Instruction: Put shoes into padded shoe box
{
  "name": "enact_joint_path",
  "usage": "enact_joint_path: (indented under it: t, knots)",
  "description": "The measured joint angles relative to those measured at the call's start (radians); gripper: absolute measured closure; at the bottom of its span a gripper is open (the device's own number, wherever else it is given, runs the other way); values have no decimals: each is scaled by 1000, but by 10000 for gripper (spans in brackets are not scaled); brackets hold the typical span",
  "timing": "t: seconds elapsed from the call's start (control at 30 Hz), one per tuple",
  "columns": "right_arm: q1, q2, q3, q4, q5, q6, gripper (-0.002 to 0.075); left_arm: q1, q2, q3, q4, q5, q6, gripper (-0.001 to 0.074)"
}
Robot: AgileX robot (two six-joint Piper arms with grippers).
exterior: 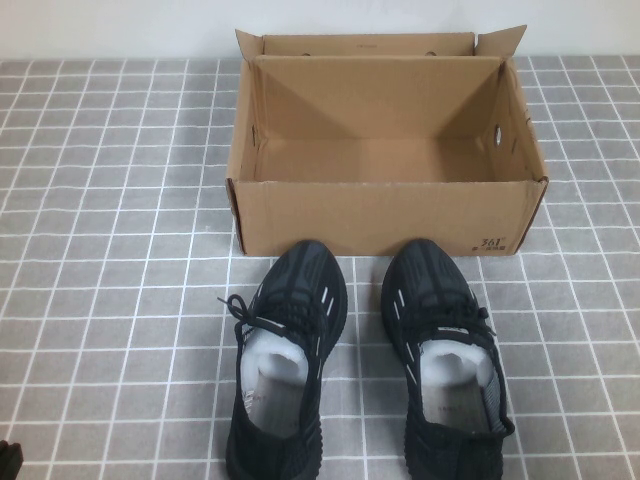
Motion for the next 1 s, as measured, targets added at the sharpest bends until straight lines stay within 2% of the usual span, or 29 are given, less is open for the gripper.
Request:
enact_joint_path:
  t: [0.17,0.3,0.43,0.67,0.87,1.0]
  knots:
    - [0,0,-80,62,25,6,734,0,0,0,0,0,0,738]
    - [0,0,-185,89,115,6,734,0,0,0,0,0,0,738]
    - [0,22,-307,123,243,-9,734,0,0,0,0,0,0,738]
    - [0,219,-491,137,547,-70,734,0,0,0,0,0,0,738]
    - [0,399,-505,124,575,-196,734,0,0,0,0,0,0,738]
    - [0,463,-505,130,571,-216,734,0,0,0,0,0,0,738]
